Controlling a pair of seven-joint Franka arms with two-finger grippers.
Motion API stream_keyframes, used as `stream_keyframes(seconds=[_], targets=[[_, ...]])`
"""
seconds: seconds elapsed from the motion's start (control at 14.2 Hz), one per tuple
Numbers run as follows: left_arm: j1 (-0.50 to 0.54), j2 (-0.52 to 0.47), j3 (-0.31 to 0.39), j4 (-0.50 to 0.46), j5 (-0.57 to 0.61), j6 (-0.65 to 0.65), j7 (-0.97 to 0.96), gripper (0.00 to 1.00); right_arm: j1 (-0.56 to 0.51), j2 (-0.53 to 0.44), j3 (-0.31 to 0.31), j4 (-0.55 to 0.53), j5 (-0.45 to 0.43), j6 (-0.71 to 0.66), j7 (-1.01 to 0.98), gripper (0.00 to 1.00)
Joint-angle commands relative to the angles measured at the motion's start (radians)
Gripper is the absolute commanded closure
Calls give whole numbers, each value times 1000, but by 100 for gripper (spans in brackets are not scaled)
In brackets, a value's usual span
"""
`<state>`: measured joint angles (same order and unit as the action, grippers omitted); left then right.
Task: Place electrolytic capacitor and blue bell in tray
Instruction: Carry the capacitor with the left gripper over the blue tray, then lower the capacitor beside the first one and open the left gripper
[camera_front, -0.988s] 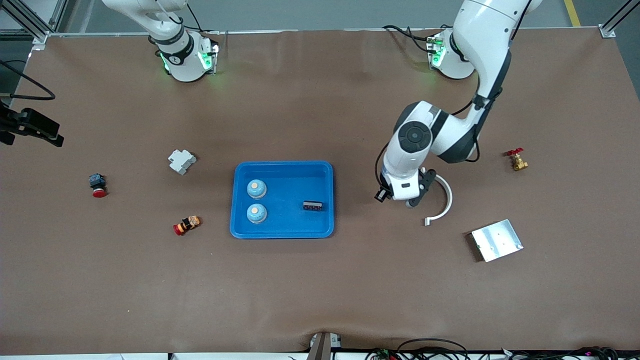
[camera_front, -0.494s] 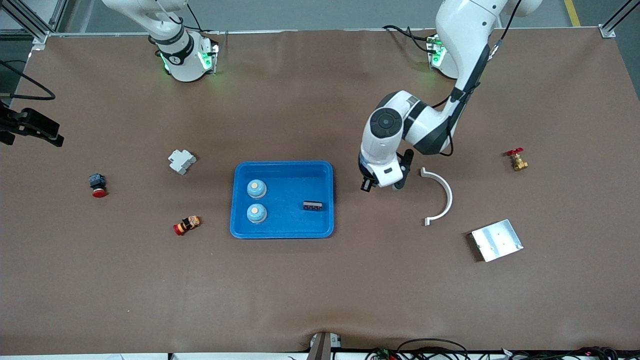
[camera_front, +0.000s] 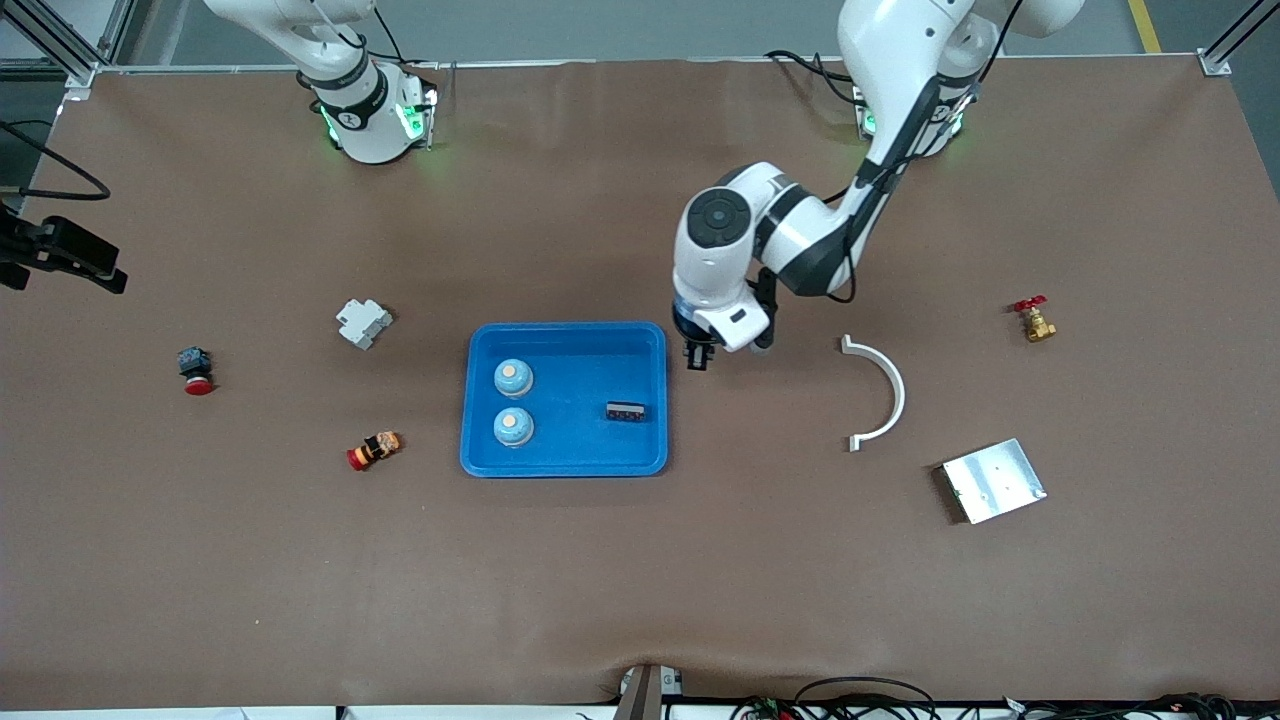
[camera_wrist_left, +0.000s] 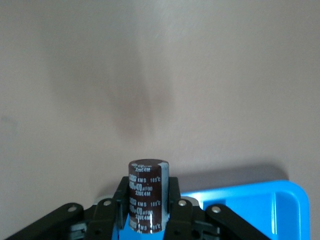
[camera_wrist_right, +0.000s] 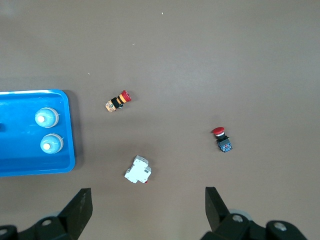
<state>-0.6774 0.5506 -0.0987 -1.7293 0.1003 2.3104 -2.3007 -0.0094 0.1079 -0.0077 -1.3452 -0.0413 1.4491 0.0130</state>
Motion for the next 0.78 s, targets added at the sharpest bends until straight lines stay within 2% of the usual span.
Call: stream_keyframes(seconds=[0.0, 0.14, 0.28, 0.49, 0.71], targets=[[-39, 129, 8, 213, 29, -126, -83, 100, -4, -11, 0, 1, 11, -12, -2, 0], [-60, 159, 11, 261, 29, -141, -114, 100, -4, -11, 2, 1, 11, -12, -2, 0], [-103, 175, 43, 278, 29, -141, -132, 100, -4, -11, 2, 1, 12, -12, -2, 0], [-165, 259, 97, 378, 27, -149, -170, 100, -4, -11, 0, 1, 11, -12, -2, 0], [-203, 293, 132, 399, 24, -157, -183, 100, -6, -11, 2, 1, 12, -12, -2, 0]])
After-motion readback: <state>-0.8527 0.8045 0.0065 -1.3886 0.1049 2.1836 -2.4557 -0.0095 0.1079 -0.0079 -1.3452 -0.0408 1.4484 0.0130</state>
